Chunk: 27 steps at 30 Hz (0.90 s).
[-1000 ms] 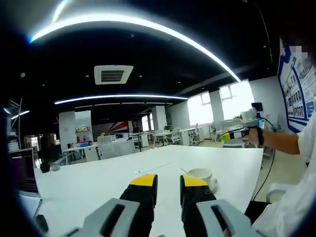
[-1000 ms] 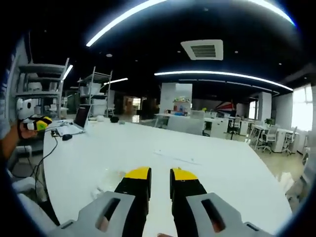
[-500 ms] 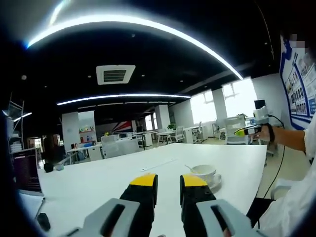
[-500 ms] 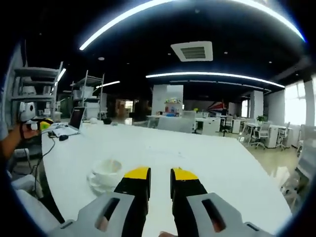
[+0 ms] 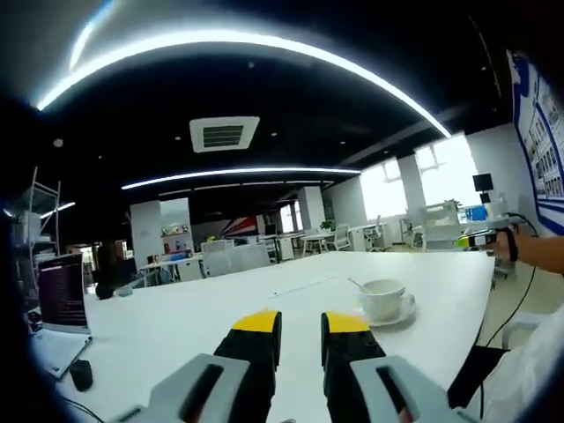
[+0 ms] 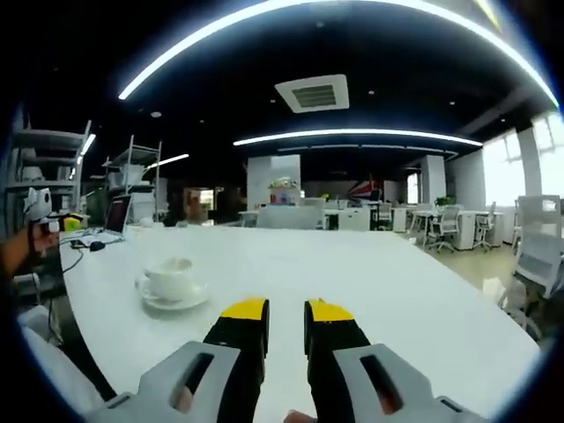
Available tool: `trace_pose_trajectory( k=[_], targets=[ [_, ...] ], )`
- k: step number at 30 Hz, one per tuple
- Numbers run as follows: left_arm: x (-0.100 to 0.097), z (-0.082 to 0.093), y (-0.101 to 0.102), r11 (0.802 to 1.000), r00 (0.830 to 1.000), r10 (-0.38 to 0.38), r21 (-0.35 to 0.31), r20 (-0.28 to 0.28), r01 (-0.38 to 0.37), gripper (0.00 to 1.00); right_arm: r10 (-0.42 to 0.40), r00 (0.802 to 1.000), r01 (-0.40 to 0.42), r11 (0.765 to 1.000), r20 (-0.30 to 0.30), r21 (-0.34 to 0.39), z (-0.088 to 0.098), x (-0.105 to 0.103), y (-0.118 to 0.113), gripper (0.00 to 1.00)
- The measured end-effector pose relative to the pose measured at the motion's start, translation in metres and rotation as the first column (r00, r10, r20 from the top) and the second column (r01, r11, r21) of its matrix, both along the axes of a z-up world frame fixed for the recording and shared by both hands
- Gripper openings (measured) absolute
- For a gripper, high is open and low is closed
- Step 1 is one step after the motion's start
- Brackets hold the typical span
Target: Tidy tabletop coffee trays, cups and spoons，present forward
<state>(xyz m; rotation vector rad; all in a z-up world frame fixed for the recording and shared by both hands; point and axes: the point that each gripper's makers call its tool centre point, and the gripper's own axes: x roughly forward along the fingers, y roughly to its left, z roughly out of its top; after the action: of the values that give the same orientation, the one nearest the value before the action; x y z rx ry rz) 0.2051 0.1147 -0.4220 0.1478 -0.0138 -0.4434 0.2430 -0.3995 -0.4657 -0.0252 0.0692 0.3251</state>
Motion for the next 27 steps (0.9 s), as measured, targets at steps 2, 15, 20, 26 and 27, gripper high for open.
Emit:
trace_pose_trajectory(
  k=[2,15,20,26,27],
  targets=[
    [0.000,-0.006,0.003,1.000,1.000,0.011,-0.003,-0.006,-0.011,0.20,-0.010,1.000,0.010,1.000,-0.006,0.028,-0.005,-0.003,-0.006,0.17],
    [0.000,-0.018,0.016,0.996,0.997,0.070,-0.055,-0.016,-0.070,0.20,-0.074,0.997,0.072,0.993,0.019,0.090,-0.009,-0.009,-0.024,0.19],
    [-0.001,-0.022,0.017,0.996,0.997,0.077,-0.048,-0.019,-0.078,0.20,-0.073,0.997,0.070,0.993,0.026,0.094,-0.009,-0.009,-0.022,0.19],
    [-0.001,-0.022,0.018,0.997,0.997,0.071,-0.041,-0.030,-0.072,0.20,-0.054,0.998,0.053,0.997,0.020,0.059,-0.005,-0.006,-0.017,0.19],
    [0.000,-0.022,0.017,0.997,0.997,0.063,-0.041,-0.040,-0.064,0.20,-0.043,0.999,0.042,0.997,0.008,0.059,-0.005,-0.005,-0.016,0.20]
  ],
)
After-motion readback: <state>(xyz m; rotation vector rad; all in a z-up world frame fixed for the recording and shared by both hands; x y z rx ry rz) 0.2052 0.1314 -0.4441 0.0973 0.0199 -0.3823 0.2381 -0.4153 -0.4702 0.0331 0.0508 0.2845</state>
